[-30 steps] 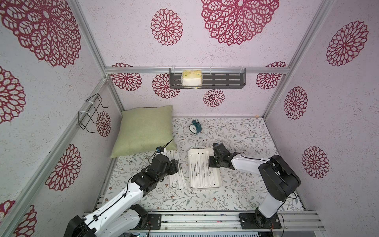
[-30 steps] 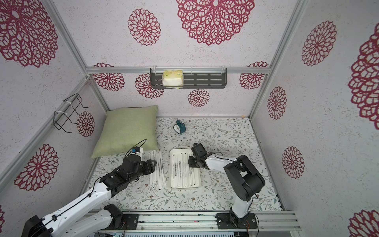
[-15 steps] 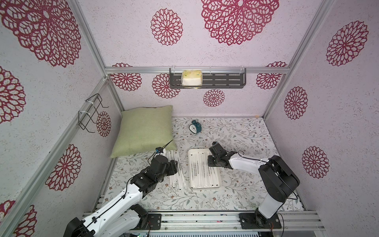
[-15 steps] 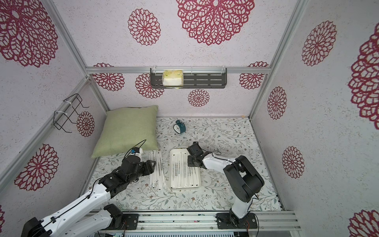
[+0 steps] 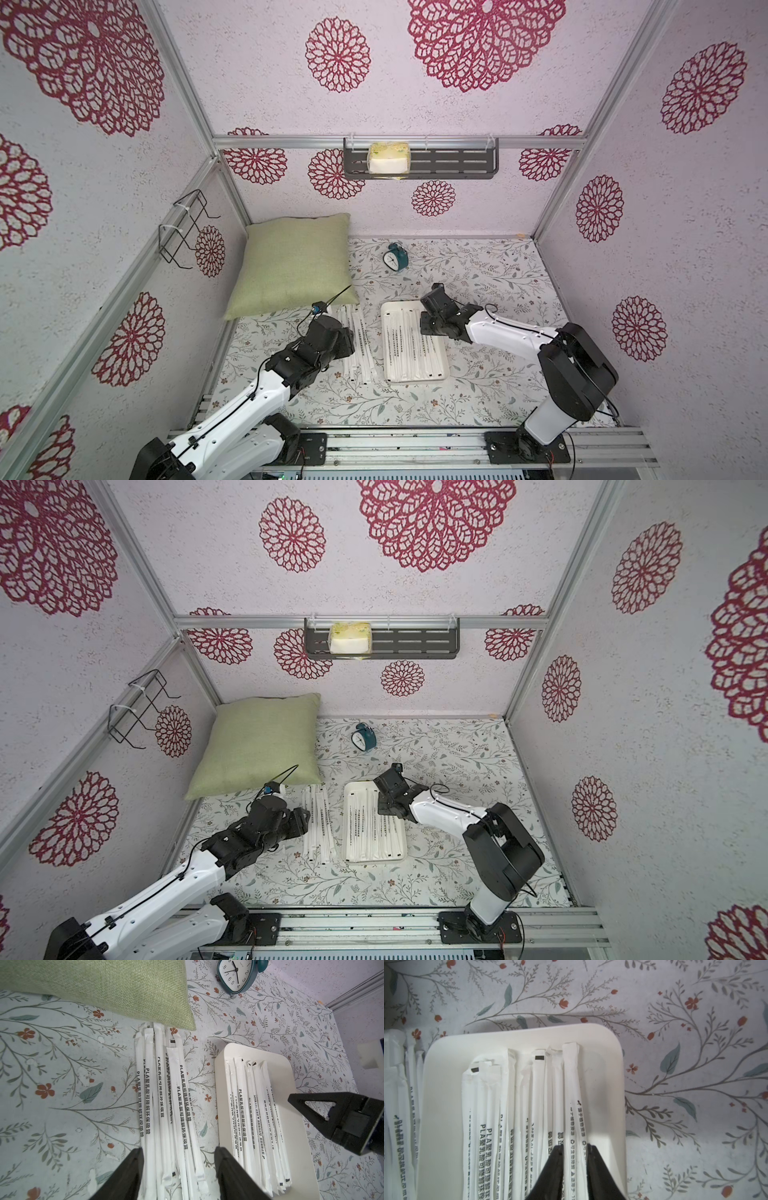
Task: Put the straws into the storage box
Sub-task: Place the straw in the storage box, then pick up the straw from the center of the board.
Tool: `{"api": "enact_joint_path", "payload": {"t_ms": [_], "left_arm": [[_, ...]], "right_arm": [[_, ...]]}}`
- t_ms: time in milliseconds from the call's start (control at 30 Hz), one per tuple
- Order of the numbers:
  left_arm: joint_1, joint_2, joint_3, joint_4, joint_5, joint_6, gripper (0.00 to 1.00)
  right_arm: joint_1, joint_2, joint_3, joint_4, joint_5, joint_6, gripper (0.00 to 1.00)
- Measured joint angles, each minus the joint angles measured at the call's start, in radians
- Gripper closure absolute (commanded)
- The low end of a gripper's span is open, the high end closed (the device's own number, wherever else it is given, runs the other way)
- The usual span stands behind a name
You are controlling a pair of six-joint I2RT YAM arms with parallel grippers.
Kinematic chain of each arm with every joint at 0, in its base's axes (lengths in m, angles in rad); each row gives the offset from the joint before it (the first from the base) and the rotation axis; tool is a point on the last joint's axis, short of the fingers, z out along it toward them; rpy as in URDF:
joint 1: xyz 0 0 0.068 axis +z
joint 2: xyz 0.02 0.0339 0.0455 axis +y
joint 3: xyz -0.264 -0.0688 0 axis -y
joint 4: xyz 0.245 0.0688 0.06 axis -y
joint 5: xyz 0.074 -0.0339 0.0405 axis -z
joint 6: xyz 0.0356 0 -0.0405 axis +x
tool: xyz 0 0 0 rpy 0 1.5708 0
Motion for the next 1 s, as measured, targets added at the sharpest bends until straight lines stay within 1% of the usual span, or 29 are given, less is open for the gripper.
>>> {"api": "enact_joint_path", "payload": {"t_ms": [67,133,233,333,400,533,633,767,1000], "left_arm": [[0.000,0.013,0.001,-0.010,-0.012,-0.014,0.48],[-0.001,0.050,0.014,-0.035,-0.023,-0.023,0.51],[-0.012,0.144,0.071,-0.084,-0.042,-0.019,0.54],[-0.013,0.242,0.118,-0.089,-0.046,-0.001,0.61],[0.001,0.303,0.133,-0.086,-0.032,0.010,0.67],[0.060,0.410,0.143,-0.087,0.014,0.028,0.74],[0.084,0.449,0.145,-0.088,0.035,0.043,0.76],[0.093,0.492,0.160,-0.083,0.056,0.061,0.81],[0.126,0.547,0.180,-0.062,0.075,0.096,0.83]], "right_arm": [[0.031,-0.014,-0.006,-0.005,0.014,0.039,0.89],[0.052,-0.018,-0.017,-0.011,0.020,0.069,0.91],[0.053,-0.035,-0.053,-0.014,0.029,0.093,0.89],[0.043,-0.077,-0.060,-0.030,0.034,0.100,0.87],[0.037,-0.102,-0.043,-0.033,0.035,0.099,0.87],[0.027,-0.131,-0.011,-0.016,0.035,0.096,0.86],[0.026,-0.137,-0.015,-0.011,0.032,0.095,0.86],[0.024,-0.137,-0.026,-0.008,0.023,0.095,0.86],[0.024,-0.136,-0.027,0.013,0.008,0.089,0.86]]}}
